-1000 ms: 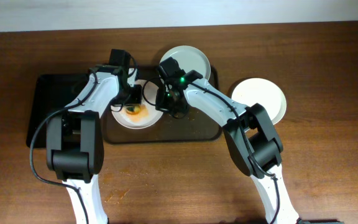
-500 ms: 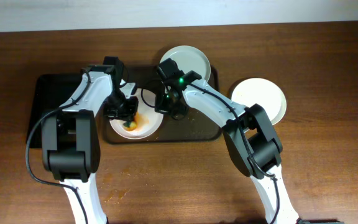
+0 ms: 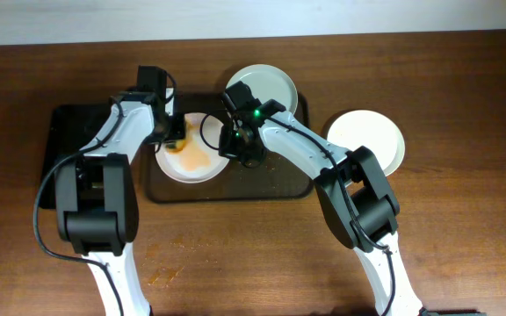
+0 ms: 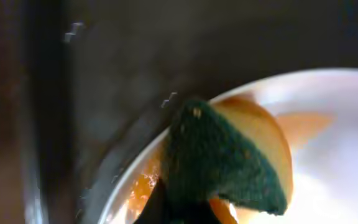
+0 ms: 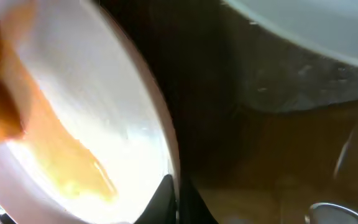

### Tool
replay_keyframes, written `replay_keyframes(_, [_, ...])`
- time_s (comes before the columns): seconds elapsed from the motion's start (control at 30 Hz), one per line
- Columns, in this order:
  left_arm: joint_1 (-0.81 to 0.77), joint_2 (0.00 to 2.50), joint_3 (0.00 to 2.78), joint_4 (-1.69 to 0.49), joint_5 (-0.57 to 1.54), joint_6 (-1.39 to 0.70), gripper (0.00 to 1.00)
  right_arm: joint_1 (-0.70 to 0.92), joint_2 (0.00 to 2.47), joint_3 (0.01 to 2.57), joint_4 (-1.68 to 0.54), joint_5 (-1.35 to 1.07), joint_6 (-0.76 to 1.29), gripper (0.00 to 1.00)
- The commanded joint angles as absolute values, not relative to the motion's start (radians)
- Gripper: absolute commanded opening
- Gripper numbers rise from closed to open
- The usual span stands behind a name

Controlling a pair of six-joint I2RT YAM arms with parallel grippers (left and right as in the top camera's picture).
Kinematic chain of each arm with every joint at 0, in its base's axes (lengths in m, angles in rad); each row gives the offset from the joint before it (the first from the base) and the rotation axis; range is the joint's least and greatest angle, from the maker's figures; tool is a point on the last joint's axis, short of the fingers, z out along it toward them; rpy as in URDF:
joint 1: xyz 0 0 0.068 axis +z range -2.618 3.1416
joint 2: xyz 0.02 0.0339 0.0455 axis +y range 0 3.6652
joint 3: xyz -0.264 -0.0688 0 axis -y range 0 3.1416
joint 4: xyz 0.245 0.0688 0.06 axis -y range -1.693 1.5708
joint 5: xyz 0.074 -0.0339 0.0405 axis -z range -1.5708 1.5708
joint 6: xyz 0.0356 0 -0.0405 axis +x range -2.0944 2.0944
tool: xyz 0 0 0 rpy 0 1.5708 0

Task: Clean dirty plates on tray and stack at the side
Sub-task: 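Scrub the front white plate with the sponge in the left gripper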

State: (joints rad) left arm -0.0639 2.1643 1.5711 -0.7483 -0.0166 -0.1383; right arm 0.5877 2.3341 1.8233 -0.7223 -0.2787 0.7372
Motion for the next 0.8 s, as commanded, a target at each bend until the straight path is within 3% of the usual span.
replay_keyframes(0.0, [-0.047, 2.2, 1.542, -0.895, -0.258, -0.198, 0.01, 0.588, 2.348, 1.834, -0.736, -0.27, 0.73, 0.04])
replay_keyframes(0.13, [-0.048, 2.2, 1.542, -1.058, -0.16, -0.163, 0.01, 0.588, 2.348, 1.834, -0.736, -0.271, 0.73, 0.04])
replay_keyframes(0.3, [-0.046, 2.2, 1.542, -1.096, 0.411, 0.238, 0.01, 0.589, 2.348, 1.834, -0.736, -0.274, 0.73, 0.04])
replay_keyframes(0.43, [-0.046, 2.2, 1.542, -1.05, 0.424, 0.233, 0.01, 0.589, 2.348, 1.834, -0.736, -0.274, 0.73, 0.04])
replay_keyframes(0.57, [-0.047, 2.2, 1.543, -0.889, 0.422, -0.022, 0.01, 0.588, 2.358, 1.834, -0.725, -0.289, 0.731, 0.04])
replay_keyframes(0.63, [-0.045, 2.2, 1.543, -0.875, 0.41, -0.023, 0.01, 0.588, 2.361, 1.834, -0.725, -0.293, 0.73, 0.04])
replay_keyframes(0.77, [-0.041, 2.199, 1.577, -0.841, 0.196, -0.165, 0.01, 0.588, 2.362, 1.834, -0.724, -0.294, 0.731, 0.04])
